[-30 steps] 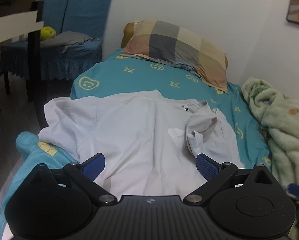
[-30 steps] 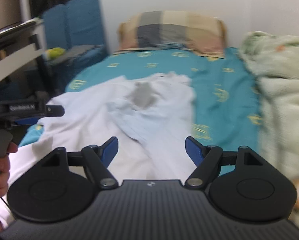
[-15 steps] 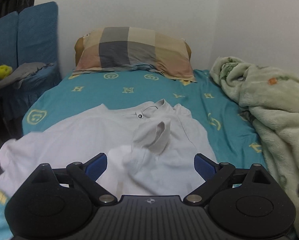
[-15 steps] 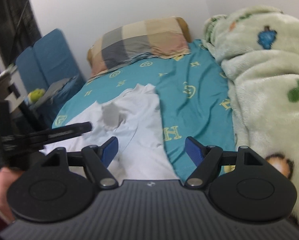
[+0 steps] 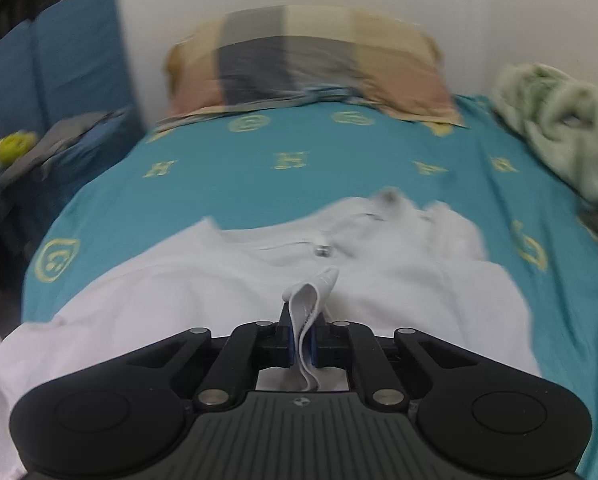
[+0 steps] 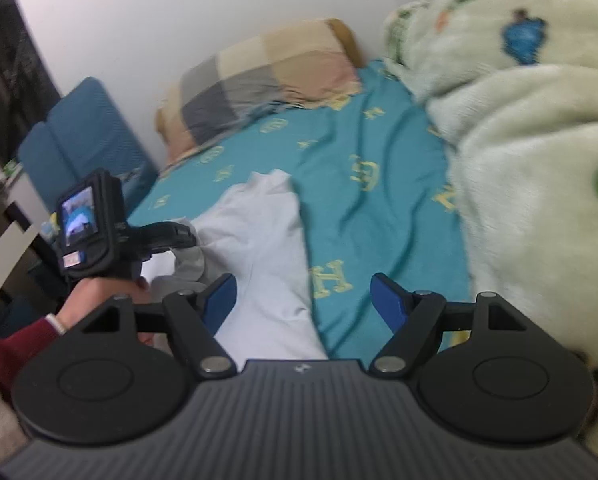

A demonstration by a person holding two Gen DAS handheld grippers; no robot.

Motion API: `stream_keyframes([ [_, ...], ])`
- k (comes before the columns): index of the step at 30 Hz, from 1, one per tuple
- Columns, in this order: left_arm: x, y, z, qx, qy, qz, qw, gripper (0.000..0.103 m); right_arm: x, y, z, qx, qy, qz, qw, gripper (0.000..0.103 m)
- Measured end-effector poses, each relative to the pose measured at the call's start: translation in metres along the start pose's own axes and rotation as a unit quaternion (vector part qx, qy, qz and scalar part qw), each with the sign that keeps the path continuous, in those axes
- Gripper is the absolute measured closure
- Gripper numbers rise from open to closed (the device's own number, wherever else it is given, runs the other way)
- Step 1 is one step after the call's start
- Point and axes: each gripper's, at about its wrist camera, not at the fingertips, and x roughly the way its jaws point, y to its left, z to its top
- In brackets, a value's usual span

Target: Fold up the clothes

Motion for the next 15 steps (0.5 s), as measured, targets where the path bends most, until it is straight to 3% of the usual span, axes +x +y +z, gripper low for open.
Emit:
stream_keyframes([
  [3,0.023,0.025,0.000,-0.038,0.025,0.029,0.9985,0.096,0.003,0.009,-0.001,-0.028,-0.005,0.002,1.000,0.027],
  [8,0.025,0.048,0.000,-0.087,0.042,0.006,0.9954,0.086,0.007,0.016,-0.004,-0.049,0.004,0.017,0.999,0.027],
  [15,-0.071,0.049,-0.015,-0.066,0.008,-0.034,0.9972,0.053,-0.004,0.020,0.000,-0.073,-0.015,0.025,0.997,0.027],
])
